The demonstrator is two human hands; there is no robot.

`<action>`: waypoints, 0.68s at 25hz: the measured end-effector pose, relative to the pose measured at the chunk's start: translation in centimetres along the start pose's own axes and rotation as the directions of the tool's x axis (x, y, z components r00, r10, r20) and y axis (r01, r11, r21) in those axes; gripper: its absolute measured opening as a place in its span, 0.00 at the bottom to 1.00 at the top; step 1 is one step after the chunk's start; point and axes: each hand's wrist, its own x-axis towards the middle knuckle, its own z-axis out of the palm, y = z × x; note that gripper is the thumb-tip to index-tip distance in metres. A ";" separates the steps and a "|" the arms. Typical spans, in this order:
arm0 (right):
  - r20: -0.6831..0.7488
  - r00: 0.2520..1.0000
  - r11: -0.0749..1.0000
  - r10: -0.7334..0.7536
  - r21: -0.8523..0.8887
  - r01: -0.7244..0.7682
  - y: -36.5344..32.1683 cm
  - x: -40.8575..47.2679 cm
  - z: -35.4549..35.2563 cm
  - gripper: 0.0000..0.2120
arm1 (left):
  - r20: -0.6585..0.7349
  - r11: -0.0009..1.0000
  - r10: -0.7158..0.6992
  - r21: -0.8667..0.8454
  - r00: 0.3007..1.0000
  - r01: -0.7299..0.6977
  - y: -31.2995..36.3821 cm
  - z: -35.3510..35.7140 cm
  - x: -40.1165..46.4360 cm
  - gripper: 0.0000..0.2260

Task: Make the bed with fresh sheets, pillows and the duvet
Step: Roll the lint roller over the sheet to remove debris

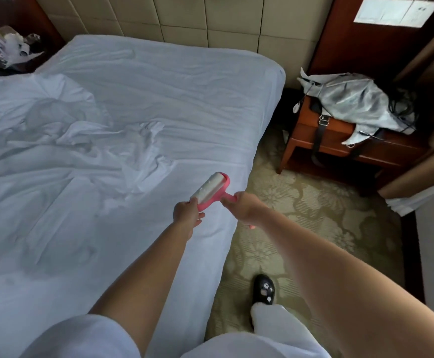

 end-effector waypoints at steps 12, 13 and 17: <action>0.056 0.998 0.999 0.001 0.032 -0.003 0.8 10.5 -10.9 0.27 | -0.058 0.999 -0.038 -0.011 0.998 0.037 9.9 8.5 7.4 0.16; 0.063 0.998 0.999 0.003 0.034 -0.005 0.5 11.3 -11.2 0.26 | -0.059 0.999 -0.033 -0.007 0.998 0.032 10.6 8.6 8.1 0.15; 0.045 0.999 0.999 -0.005 0.041 0.003 -1.7 14.3 -12.8 0.18 | -0.009 1.000 -0.005 0.000 1.000 0.005 13.9 8.7 11.7 0.15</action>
